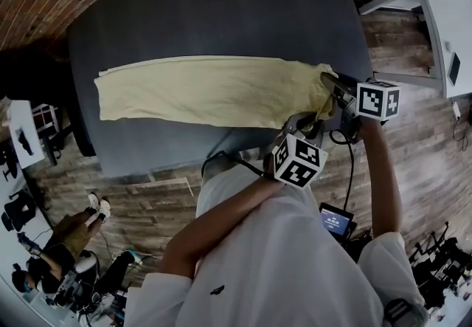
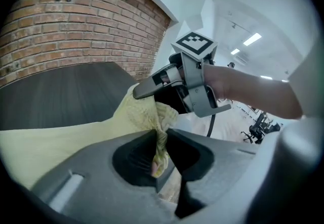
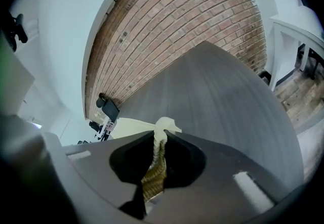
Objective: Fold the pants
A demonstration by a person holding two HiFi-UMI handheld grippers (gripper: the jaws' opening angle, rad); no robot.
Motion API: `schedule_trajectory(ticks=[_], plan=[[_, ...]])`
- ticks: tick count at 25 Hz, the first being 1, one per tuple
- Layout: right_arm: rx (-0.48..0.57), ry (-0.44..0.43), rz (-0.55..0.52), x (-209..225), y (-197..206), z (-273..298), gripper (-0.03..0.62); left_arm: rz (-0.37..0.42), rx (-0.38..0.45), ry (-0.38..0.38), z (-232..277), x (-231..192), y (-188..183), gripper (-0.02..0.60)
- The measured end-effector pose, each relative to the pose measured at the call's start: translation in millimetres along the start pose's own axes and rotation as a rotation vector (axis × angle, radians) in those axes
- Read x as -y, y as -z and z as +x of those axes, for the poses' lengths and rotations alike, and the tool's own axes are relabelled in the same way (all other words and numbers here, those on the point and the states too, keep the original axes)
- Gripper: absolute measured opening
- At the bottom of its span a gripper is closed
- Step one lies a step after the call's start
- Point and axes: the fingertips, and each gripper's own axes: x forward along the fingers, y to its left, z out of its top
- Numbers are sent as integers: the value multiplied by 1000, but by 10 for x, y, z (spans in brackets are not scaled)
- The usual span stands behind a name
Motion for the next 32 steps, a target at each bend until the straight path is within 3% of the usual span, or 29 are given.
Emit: schedule_trajectory(ticks=[5,15,24,30,32], plan=[[-18,-62,-18,-385,-93,235,34,-52,58,-50,-335,-315,-63,61],[-52,-97,-191,-1274,-284,823,34,-152,133,-133,-971,-951,67,62],[-185,-97,-306,-1820,67,1707,35,-291,99,-227,-1369,-1628,676,63],[-281,-90,-297,-1900,374,2130,43,-418,72,-248,-1459,-1962,1063,64],[-327,-90,-285,-1905,503,2263,81,-467,41,-264,-1453,-2067,1237,67]])
